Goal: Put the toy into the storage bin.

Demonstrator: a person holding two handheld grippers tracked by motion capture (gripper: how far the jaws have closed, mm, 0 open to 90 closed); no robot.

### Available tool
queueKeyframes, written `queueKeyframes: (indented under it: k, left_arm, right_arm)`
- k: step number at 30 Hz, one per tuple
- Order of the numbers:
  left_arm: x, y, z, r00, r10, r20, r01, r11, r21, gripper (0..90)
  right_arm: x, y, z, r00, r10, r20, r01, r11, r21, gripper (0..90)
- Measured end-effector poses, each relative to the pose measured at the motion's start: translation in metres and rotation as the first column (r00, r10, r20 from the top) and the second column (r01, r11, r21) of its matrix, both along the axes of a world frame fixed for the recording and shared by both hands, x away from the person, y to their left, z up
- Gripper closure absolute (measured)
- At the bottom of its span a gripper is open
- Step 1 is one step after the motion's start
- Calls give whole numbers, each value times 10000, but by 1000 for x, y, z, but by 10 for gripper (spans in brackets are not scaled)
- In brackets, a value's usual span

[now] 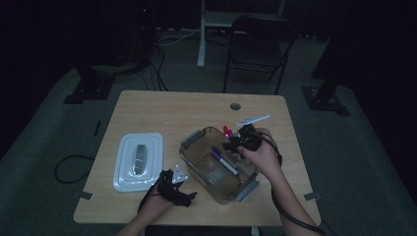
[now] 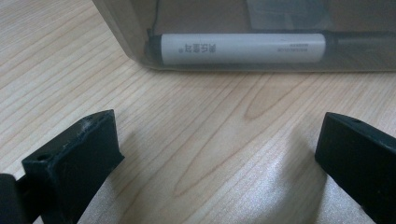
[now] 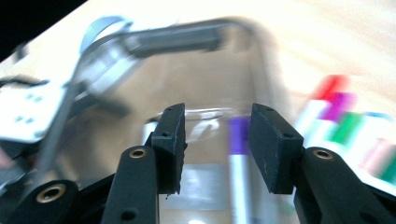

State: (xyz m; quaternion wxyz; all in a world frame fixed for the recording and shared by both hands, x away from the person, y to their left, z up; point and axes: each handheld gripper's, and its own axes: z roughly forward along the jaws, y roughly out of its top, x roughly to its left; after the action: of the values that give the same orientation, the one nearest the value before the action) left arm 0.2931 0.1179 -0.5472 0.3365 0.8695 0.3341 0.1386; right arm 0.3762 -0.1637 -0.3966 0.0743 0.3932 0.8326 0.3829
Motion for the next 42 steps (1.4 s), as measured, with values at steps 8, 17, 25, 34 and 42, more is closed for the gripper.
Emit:
queueKeyframes:
  k: [8,17,25,34,42]
  left_arm:
    - [0,0,0,10000,-6,6,6,10000,5,5]
    - [0,0,0,10000,-5,4,5,10000,3,5]
    - [0,0,0,10000,-5,13,5,10000,1,5]
    - [0,0,0,10000,-6,12,6,10000,-2,5]
    - [0,0,0,10000,-4,11,4,10000,-1,5]
  right_arm:
    - [18,-65,-21,9667,-2555,-110,2554,9668,-102,590]
    - [40,-97,-91,9059,-4037,-1279,3840,9104,-1538,628]
    - [44,-100,-116,8852,-4290,-1799,3981,8987,-1841,667]
    - [45,-113,-119,8493,-4856,-2072,4571,8727,-1719,765]
    - [33,-116,-87,8663,-4509,-2147,4370,8926,-1112,766]
